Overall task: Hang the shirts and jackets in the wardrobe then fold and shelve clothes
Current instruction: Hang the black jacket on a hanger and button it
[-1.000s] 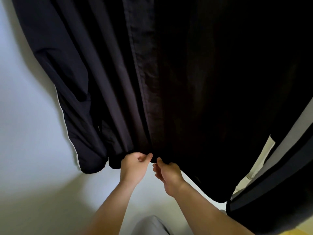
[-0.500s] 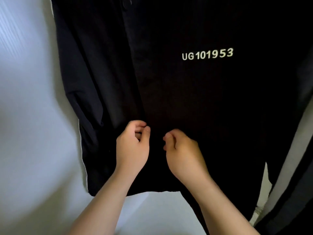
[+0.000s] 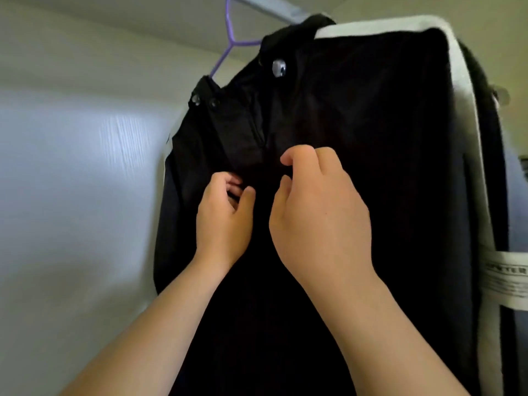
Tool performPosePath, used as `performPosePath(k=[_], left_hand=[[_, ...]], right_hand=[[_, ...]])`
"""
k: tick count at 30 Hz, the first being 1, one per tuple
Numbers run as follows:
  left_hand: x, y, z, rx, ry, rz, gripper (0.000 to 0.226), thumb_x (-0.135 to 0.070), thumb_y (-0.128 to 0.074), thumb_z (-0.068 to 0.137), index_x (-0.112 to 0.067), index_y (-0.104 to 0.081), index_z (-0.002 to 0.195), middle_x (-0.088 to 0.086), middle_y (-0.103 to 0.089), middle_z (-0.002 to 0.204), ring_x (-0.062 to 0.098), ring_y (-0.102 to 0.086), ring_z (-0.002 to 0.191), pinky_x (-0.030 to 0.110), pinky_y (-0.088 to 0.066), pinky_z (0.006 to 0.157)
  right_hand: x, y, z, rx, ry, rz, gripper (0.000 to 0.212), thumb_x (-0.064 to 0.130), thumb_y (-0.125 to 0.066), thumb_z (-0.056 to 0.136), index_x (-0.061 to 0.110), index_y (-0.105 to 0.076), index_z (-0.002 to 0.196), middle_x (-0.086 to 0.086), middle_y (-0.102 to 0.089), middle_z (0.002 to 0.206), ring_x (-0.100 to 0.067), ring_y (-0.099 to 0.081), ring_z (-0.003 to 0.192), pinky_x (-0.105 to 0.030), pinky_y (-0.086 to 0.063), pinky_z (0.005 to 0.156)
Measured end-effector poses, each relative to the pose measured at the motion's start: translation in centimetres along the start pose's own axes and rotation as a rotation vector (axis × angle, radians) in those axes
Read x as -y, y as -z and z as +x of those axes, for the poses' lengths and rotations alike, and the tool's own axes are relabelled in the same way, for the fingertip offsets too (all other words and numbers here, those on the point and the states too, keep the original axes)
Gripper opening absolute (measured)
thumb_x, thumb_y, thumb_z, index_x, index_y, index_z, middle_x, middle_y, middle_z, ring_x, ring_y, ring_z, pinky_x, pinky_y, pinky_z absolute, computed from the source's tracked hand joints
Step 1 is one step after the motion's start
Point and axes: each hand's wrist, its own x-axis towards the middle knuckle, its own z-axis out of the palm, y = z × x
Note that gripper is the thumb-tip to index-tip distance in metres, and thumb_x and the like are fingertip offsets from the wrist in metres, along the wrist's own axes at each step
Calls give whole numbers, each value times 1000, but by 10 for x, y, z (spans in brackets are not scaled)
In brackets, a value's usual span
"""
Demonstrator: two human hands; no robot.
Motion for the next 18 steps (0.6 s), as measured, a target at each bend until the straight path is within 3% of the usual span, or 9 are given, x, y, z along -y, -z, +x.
performPosePath(k=[4, 10, 14, 18], left_hand=[[-29, 10, 36, -40, 59, 47, 19, -17, -48, 82, -33, -49, 92, -2, -61, 90, 11, -58, 73, 24, -40, 60], [-73, 29, 74, -129, 126, 79, 32, -12, -54, 83, -27, -50, 111, -5, -60, 116, 9, -59, 95, 15, -38, 67], [-84, 33, 70, -116, 129, 212, 37, -10, -55, 84, -14, -52, 121, 4, -55, 125, 18, -56, 97, 22, -39, 69], [-89, 38, 80, -131, 117, 336, 52, -6, -56, 83, -9, -45, 133, 8, -42, 137, 17, -43, 92, 20, -33, 72]], right_hand=[[0, 31, 48, -51, 88, -184, 34, 3, -35, 81, 12, -59, 103, -8, -56, 99, -26, -48, 83, -34, -34, 59], [-17, 83, 89, -133, 42, -441, 36, -1, -28, 80, 8, -52, 104, -17, -51, 121, -36, -44, 114, -45, -29, 85], [-39, 103, 96, 74, 58, -369, 14, 0, -46, 85, 10, -42, 93, -14, -44, 94, -29, -39, 78, -40, -29, 68], [-51, 108, 111, 219, 7, -203, 12, 2, -48, 88, 9, -44, 78, -5, -40, 73, -27, -41, 60, -30, -25, 50]])
